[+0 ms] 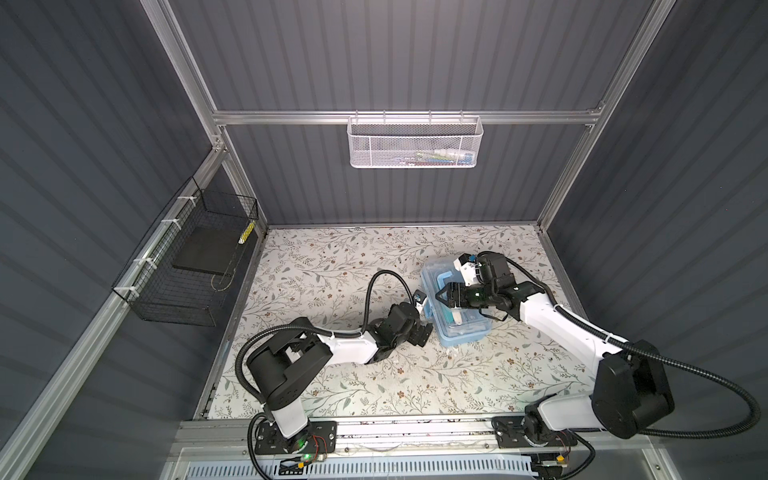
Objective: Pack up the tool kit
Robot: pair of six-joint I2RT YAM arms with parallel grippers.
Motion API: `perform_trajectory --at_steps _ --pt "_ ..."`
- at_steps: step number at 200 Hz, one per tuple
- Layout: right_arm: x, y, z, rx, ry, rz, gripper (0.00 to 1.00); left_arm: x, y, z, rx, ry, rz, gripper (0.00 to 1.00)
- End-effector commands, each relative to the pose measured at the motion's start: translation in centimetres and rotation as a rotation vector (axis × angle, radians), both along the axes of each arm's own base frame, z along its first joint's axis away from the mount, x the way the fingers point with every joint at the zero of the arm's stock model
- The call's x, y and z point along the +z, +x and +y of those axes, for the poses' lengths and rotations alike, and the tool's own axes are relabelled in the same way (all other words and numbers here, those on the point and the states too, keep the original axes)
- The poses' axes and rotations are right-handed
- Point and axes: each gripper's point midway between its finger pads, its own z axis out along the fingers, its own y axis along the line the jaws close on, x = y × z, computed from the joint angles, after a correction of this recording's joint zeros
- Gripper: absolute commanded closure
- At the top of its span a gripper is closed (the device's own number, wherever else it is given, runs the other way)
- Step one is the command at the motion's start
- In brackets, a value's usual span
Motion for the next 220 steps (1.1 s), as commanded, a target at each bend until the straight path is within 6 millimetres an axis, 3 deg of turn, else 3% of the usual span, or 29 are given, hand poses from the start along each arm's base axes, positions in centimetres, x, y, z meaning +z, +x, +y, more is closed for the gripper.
perform_trajectory --at_steps 1,101,187,220 --pt "-1.2 0.2 -0.4 -0.025 -0.032 0.04 0.26 -1.1 0.3 -1.0 -0.047 0.01 0.005 0.07" --pt "-1.3 0.8 0.3 -0.007 -0.01 0.053 0.25 -2.4 2.6 -1.8 0.023 -0.019 -0.064 0.07" --pt "-1.6 0.3 0.0 -0.012 -0.023 0.072 0.25 -2.8 5.6 -1.2 0.165 0.002 -0.167 0.07" --pt "-1.6 0.2 -0.3 -0.019 -0.03 0.074 0.25 -2.1 6.5 0.2 0.245 0.018 -0.216 0.06"
